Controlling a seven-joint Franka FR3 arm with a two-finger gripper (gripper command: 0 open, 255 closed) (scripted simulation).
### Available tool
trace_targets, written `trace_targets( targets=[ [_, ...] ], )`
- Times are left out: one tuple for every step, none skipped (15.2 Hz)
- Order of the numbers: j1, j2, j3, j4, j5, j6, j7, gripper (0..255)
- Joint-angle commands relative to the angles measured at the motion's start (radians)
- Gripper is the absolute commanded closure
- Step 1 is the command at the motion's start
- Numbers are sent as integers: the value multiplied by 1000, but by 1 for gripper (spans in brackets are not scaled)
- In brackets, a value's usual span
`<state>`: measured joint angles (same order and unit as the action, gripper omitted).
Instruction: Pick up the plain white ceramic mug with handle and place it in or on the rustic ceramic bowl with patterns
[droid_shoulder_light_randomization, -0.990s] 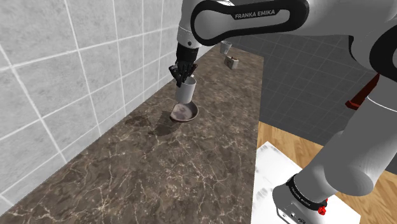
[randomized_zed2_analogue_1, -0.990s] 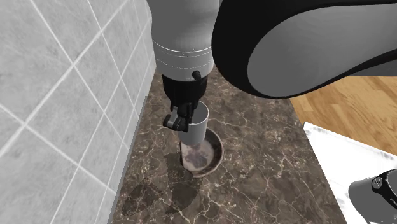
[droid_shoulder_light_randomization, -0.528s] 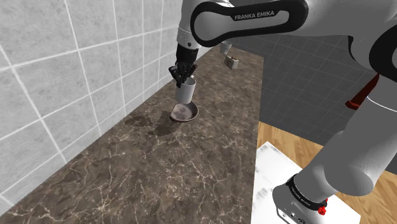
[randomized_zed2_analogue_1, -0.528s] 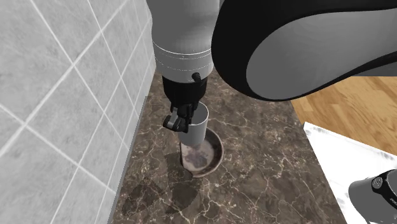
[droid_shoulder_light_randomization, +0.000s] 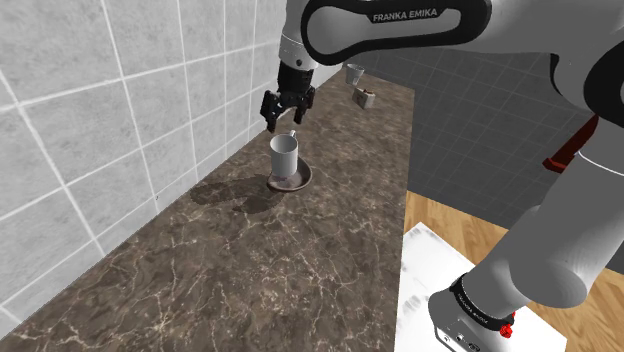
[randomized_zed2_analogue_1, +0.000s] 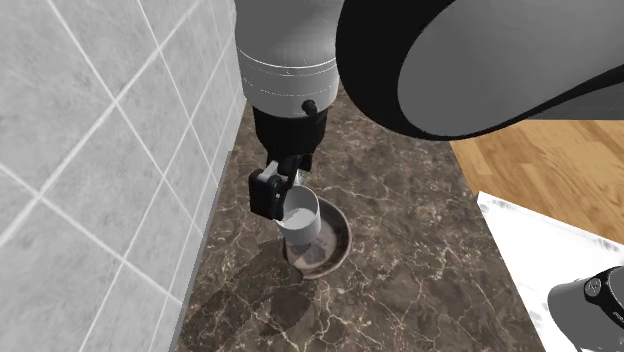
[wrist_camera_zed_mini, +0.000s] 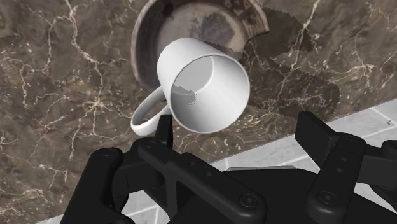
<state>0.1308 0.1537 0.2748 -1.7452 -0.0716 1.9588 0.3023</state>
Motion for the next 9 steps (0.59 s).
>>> trace_targets(
  targets=[
    [-1, -12, 1, 47, 5, -59, -5, 0],
    [0, -16, 1, 69, 7, -84, -6, 0],
    [0, -16, 1, 69, 7, -84, -6, 0],
    [0, -16, 1, 69, 7, -84, -6, 0],
    [0, -16, 1, 69, 7, -84, -6, 0],
    [0, -16, 1, 69, 7, -84, -6, 0],
    [0, -16, 1, 69, 7, -84, -6, 0],
    [0, -16, 1, 69, 7, -84, -6, 0],
    [0, -16, 1, 69, 7, -84, -6, 0]
  ],
)
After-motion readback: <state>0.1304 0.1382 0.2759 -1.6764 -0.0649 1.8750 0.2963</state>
